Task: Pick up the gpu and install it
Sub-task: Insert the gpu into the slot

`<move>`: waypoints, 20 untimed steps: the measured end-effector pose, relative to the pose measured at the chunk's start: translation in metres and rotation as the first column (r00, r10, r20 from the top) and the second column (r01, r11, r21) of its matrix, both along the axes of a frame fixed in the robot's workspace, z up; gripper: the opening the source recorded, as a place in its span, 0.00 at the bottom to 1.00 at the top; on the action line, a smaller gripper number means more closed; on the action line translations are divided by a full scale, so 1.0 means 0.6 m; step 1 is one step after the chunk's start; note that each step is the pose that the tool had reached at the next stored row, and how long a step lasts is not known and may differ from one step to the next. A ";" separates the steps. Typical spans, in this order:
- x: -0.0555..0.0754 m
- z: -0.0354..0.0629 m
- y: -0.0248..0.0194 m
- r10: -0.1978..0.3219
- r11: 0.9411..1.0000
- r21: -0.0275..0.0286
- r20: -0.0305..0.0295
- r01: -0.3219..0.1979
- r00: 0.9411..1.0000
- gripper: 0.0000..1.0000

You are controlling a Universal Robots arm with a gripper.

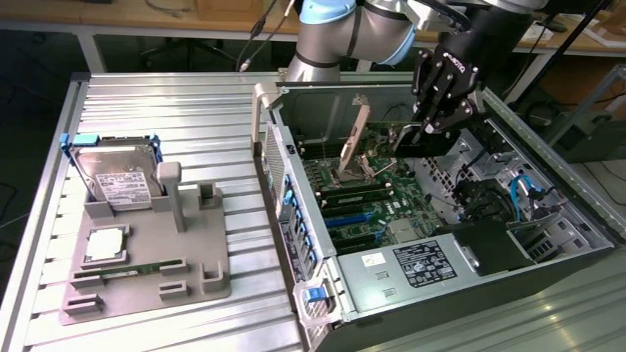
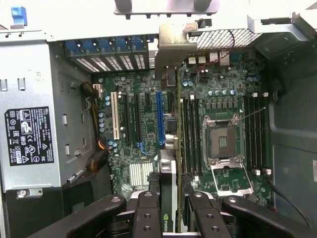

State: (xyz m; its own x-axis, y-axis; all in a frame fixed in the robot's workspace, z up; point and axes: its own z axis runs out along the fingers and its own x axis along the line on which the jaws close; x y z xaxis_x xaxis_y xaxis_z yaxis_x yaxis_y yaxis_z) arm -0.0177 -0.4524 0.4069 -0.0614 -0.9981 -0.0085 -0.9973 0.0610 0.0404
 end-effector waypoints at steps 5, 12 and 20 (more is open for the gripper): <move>0.000 -0.015 0.0024 0.000 1.000 -0.001 0.000 0.000 1.000 0.27; 0.000 -0.037 0.0152 0.000 1.000 -0.001 0.000 0.000 1.000 0.27; 0.000 -0.062 0.0258 0.000 1.000 -0.001 0.000 0.000 1.000 0.27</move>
